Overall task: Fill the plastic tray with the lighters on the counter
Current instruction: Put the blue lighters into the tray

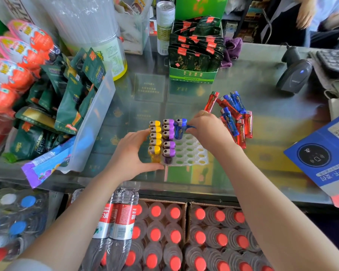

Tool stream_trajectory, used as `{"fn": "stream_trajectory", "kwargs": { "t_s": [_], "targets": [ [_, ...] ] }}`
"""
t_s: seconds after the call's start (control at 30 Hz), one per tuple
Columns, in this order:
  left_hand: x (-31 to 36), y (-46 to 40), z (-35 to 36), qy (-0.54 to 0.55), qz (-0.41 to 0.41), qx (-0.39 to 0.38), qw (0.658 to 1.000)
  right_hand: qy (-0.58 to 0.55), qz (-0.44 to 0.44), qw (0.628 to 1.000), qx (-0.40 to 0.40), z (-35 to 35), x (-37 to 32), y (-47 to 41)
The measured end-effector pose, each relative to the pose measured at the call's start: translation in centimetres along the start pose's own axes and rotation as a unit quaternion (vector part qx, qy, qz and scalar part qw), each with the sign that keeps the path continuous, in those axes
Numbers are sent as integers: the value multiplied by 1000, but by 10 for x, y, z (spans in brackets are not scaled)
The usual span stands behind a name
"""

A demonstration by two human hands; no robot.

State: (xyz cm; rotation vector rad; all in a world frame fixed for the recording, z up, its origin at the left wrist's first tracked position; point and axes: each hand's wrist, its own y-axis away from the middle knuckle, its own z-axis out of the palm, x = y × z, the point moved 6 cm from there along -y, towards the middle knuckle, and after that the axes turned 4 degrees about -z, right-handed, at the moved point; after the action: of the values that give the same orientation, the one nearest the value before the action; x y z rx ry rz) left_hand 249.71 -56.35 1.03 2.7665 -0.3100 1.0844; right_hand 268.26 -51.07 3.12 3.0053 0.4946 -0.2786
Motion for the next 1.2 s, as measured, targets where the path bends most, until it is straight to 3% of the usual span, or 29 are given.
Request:
{"fn": "stream_trajectory", "kwargs": {
  "t_s": [0.17,0.27,0.37,0.43,0.5,0.53,0.6,0.8,1.0,1.2],
  "targets": [
    [10,3,-4,-13,0,-17,1000,100,6,995,-17,-10,-5,-9],
    [11,12,-3,-15,9,-26,1000,70,16,997,-6,-16,0,-6],
    [8,18,-2,2,1,-18,1000,-96,63,988,103,-24,13,15],
    [9,20,-2,2,-3,-9,1000,-267,94,943,177,-27,17,41],
    [11,21,-1,4,-4,-3,1000,-426,86,873,223,-26,7,68],
    [13,21,-1,3,-2,-4,1000,-476,73,844,235,-22,2,77],
    [15,20,-1,-4,6,-11,1000,-509,75,825,233,-9,-6,87],
    [20,20,-1,-6,13,-15,1000,-425,109,873,214,12,-18,83],
    [17,20,0,-2,16,-47,999,-229,29,962,147,0,-37,72],
    [20,21,-3,2,21,-44,999,-94,70,985,123,-7,-44,67]
  ]
}}
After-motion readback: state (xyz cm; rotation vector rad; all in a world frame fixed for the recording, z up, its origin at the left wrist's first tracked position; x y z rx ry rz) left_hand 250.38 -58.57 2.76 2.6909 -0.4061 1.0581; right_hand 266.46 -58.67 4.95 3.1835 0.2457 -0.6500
